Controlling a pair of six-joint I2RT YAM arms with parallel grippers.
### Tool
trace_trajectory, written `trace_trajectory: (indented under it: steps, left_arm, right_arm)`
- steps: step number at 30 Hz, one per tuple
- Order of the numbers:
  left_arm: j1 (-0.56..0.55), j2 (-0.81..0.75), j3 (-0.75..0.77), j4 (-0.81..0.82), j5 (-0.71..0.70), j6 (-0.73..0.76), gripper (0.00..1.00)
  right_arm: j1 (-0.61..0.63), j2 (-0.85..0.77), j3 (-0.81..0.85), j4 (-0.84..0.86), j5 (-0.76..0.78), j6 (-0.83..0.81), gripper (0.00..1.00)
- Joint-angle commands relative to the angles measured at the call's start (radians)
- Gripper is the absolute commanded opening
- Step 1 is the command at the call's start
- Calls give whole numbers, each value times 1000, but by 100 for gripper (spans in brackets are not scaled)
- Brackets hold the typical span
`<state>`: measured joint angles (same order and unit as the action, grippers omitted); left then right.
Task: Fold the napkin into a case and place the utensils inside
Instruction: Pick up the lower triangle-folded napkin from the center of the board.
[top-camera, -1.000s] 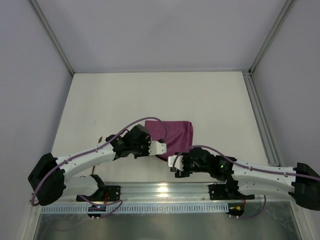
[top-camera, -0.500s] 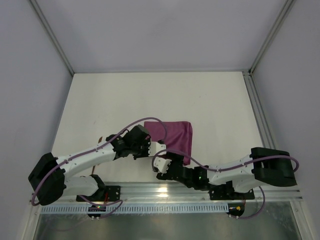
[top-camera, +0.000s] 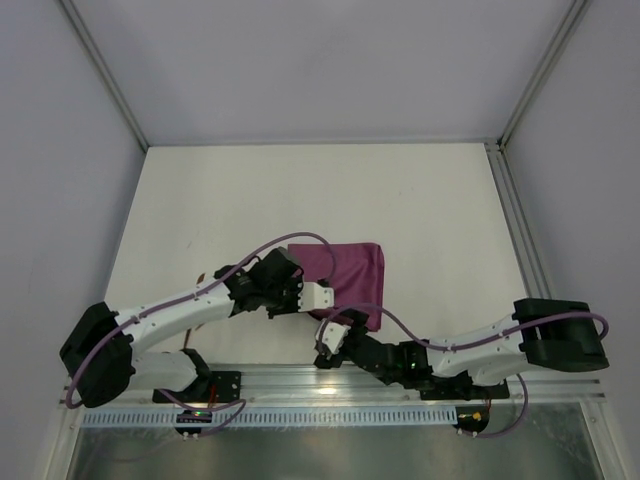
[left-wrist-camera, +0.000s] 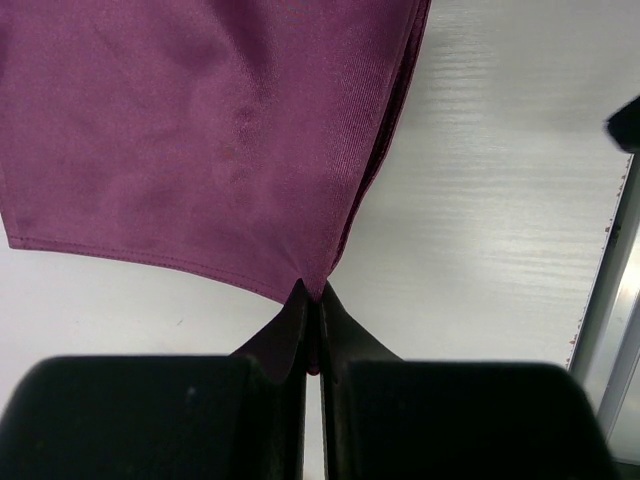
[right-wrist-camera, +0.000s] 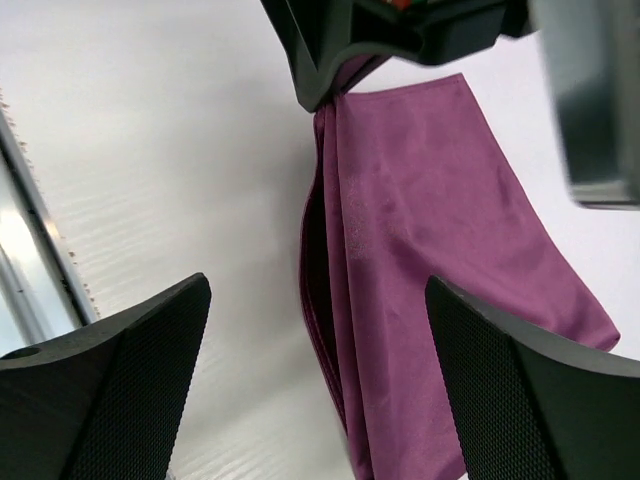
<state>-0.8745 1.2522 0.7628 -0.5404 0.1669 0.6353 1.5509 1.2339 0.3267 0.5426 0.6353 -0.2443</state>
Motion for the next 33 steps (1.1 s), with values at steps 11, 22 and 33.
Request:
trace_trajectory:
  steps: [11, 22, 33]
  left_arm:
    - [5, 10, 44, -29, 62, -23, 0]
    - [23, 1, 53, -47, 95, -26, 0]
    - [68, -10, 47, -78, 123, -3, 0]
  right_arm:
    - [-123, 407, 29, 516, 26, 10, 95]
    - [-153, 512, 6, 531, 19, 120, 58]
    - [-158, 228, -121, 214, 15, 300, 46]
